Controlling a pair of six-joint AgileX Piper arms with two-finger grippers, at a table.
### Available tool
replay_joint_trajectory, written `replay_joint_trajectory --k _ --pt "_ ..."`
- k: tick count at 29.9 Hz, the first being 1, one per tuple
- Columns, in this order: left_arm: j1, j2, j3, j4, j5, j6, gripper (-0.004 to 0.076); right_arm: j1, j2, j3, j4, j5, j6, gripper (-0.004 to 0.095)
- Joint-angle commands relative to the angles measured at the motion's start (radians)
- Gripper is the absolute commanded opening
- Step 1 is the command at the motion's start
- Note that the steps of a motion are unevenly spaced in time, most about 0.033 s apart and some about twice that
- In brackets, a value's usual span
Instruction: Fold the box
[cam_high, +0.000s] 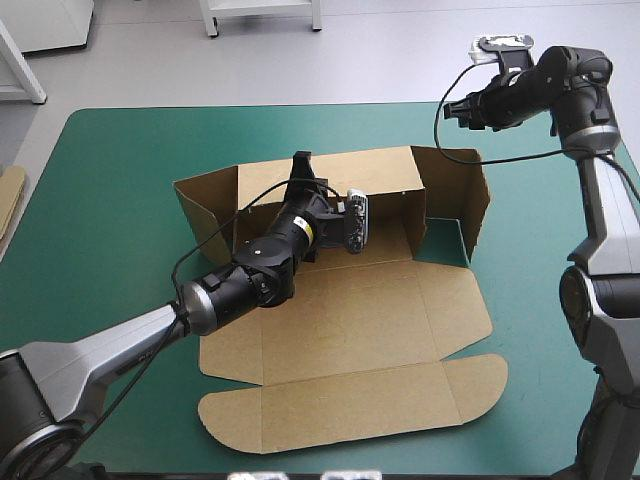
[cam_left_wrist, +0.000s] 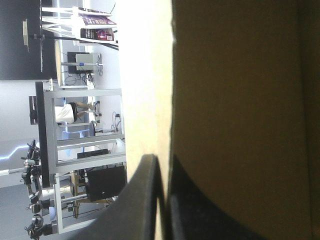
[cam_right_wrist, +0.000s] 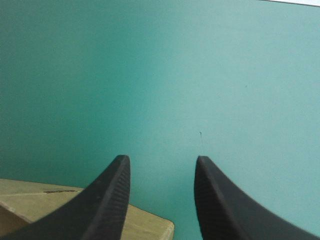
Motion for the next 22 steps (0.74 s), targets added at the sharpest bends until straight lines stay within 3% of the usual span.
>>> replay_joint_trajectory --k 1,15,22 --pt "0.003 -0.023 -0.010 -0.045 0.033 -0.033 -0.0008 -0.005 -0.032 -0.040 0.017 -0.032 -0.009 0.0391" --pt "0.003 -0.023 -0.010 -0.045 0.032 -0.033 -0.0008 0.025 -0.012 0.056 0.023 0.073 -0.050 0.0391" --pt "0.003 -0.023 -0.010 -0.045 0.032 -0.033 -0.0008 0.025 -0.064 0.109 0.105 0.073 -0.076 0.0391"
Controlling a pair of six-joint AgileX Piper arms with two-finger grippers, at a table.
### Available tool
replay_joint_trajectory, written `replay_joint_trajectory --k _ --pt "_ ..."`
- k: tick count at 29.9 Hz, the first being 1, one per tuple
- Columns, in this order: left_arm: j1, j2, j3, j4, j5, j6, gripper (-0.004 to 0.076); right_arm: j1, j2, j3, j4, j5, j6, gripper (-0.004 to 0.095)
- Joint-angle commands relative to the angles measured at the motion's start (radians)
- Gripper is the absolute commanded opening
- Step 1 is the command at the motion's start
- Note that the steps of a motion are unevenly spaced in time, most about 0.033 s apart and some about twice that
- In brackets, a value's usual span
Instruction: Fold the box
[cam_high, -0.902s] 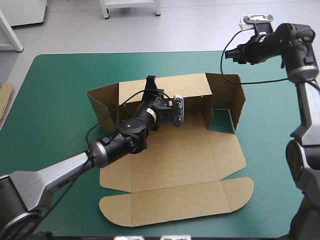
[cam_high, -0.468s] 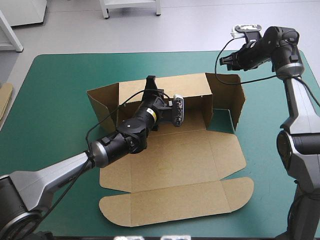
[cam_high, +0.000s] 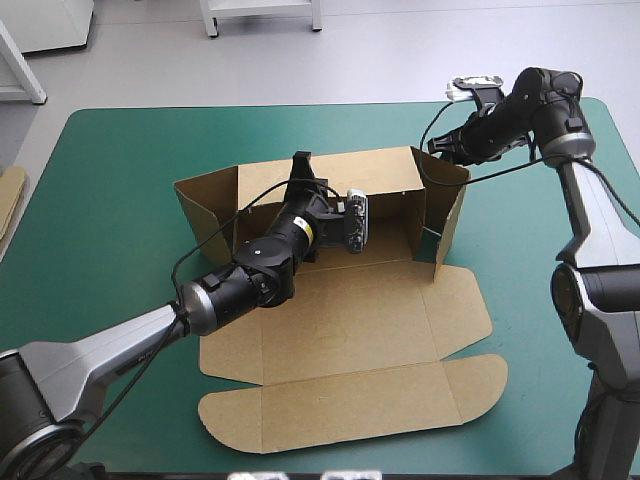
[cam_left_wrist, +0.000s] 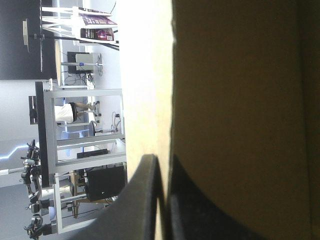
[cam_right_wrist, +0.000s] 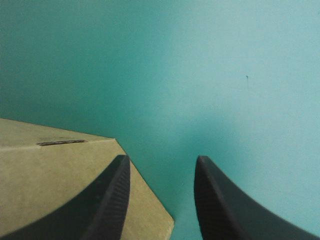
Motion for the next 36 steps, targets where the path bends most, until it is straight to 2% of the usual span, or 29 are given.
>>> replay_joint_trajectory --k 1,12,16,20,24,29,32,36 --pt "0.003 -0.023 -0.010 -0.045 0.033 -0.030 -0.0008 0.001 -0.111 0.000 0.046 0.001 -0.029 0.0391" --pt "0.003 -0.023 -0.010 -0.045 0.033 -0.030 -0.0008 0.001 -0.218 0.220 0.109 -0.004 -0.106 0.0391" --pt "0.003 -0.023 -0.010 -0.045 0.033 -0.030 -0.0008 0.000 -0.262 0.305 0.153 -0.057 -0.152 0.0391" --pt "0.003 -0.023 -0.010 -0.045 0.040 -0.030 -0.0008 0.000 -0.334 0.432 0.180 -0.166 -0.217 0.0391" --pt "0.003 -0.023 -0.010 -0.045 0.040 -0.030 -0.0008 0.000 -0.442 0.615 0.224 -0.334 -0.331 0.0391" --pt "0.003 -0.023 -0.010 -0.045 0.040 -0.030 -0.0008 0.000 -0.542 0.839 0.417 -0.492 -0.637 0.0391" --pt "0.003 -0.023 -0.010 -0.045 0.040 -0.030 -0.0008 0.000 -0.566 0.909 0.512 -0.519 -0.774 0.0391" --pt "0.003 -0.023 -0.010 -0.045 0.041 -0.030 -0.0008 0.000 -0.568 0.932 0.527 -0.511 -0.837 0.0391"
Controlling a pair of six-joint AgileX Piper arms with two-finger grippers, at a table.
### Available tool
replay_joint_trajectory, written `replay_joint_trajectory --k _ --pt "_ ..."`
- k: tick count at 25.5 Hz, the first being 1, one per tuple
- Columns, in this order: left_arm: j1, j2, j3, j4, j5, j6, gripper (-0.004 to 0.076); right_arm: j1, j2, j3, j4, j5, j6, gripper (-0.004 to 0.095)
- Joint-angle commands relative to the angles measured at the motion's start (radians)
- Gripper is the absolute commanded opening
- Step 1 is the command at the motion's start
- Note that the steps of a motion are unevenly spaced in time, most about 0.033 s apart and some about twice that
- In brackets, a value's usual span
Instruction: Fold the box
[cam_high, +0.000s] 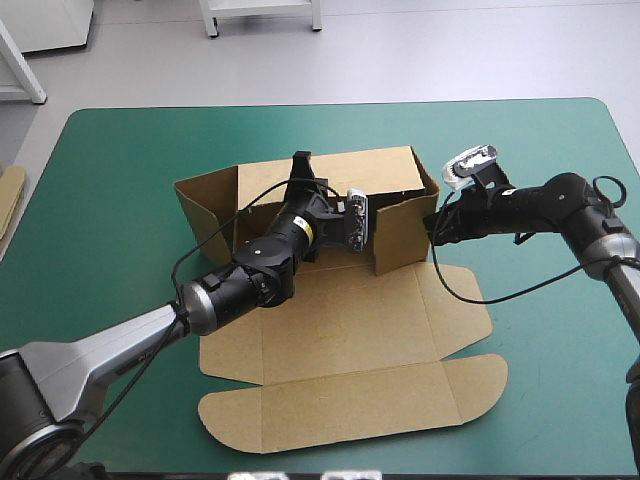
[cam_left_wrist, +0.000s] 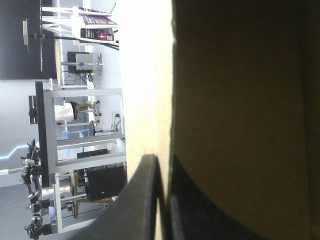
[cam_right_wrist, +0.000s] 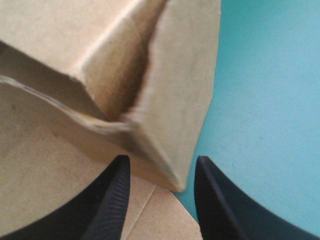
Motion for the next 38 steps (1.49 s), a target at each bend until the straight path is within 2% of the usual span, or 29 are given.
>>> replay_joint_trajectory --k 1,6,8,10,15,20,26,33,38 --pt "0.003 -0.023 -0.010 -0.045 0.041 -0.030 -0.0009 0.000 -0.043 -0.015 0.060 -0.026 -0.098 0.0391" --pt "0.003 -0.023 -0.010 -0.045 0.041 -0.030 -0.0009 0.000 -0.043 -0.015 0.083 -0.010 -0.193 0.0454" --pt "0.003 -0.023 -0.010 -0.045 0.041 -0.030 -0.0008 0.000 -0.043 -0.015 0.152 -0.026 -0.257 0.0531" --pt "0.003 -0.023 -0.010 -0.045 0.041 -0.030 -0.0008 0.000 -0.043 -0.015 0.207 -0.032 -0.302 0.0562" --pt "0.003 -0.023 -0.010 -0.045 0.041 -0.037 -0.0008 0.001 -0.042 -0.015 0.282 -0.044 -0.355 0.0568" --pt "0.003 -0.023 -0.010 -0.037 0.041 -0.047 -0.0008 0.073 -0.037 -0.015 0.272 -0.066 -0.355 0.0567" --pt "0.003 -0.023 -0.010 -0.038 0.053 -0.052 -0.0009 0.111 -0.033 -0.015 0.237 -0.172 -0.261 0.0567" --pt "0.003 -0.023 -0.013 -0.033 0.052 -0.092 -0.0008 0.153 -0.033 -0.015 0.229 -0.263 -0.235 0.0546" --pt "0.003 -0.023 -0.013 0.016 0.052 -0.120 -0.0008 0.178 -0.031 -0.015 0.225 -0.255 -0.224 0.0376"
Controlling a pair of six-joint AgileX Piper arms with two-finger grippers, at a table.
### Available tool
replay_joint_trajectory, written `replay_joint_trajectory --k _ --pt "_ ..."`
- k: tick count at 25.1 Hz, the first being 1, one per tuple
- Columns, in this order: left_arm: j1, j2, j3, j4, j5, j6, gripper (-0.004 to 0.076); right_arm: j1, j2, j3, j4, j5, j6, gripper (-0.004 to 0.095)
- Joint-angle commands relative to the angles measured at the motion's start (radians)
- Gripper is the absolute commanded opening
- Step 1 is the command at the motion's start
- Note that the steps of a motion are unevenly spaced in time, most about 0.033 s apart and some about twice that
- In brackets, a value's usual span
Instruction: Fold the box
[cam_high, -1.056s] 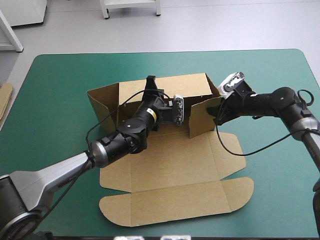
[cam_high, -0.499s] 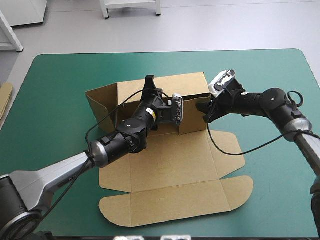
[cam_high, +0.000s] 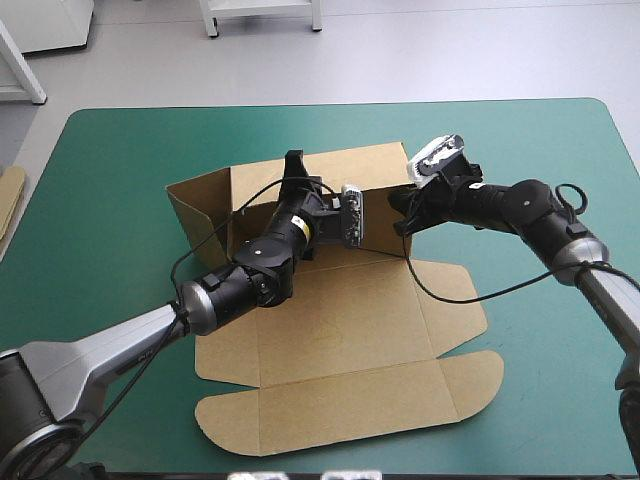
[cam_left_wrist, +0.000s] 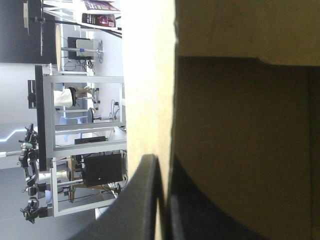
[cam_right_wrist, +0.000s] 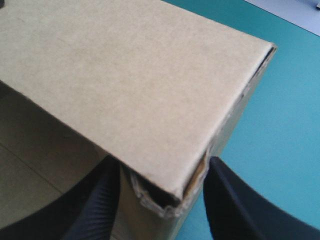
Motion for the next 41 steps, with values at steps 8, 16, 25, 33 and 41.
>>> replay_joint_trajectory --k 8,16,25,33,41 --pt "0.002 -0.023 -0.013 0.032 0.019 -0.084 -0.0008 0.013 -0.039 -0.026 0.035 0.060 0.012 -0.0016" --pt "-0.005 -0.036 -0.013 0.023 -0.020 -0.116 0.0261 0.013 -0.039 -0.026 0.041 0.040 0.081 -0.0017" --pt "-0.144 -0.199 -0.013 -0.301 -0.042 -0.105 0.0404 0.013 -0.039 -0.026 -0.008 -0.023 0.182 -0.0017" --pt "-0.041 -0.257 -0.112 -0.440 -0.024 -0.122 0.0403 0.013 -0.039 -0.026 -0.008 -0.029 0.205 -0.0017" --pt "0.362 -0.221 -0.307 -0.835 -0.086 -0.104 0.0403 0.013 -0.039 -0.026 -0.010 -0.027 0.211 -0.0017"
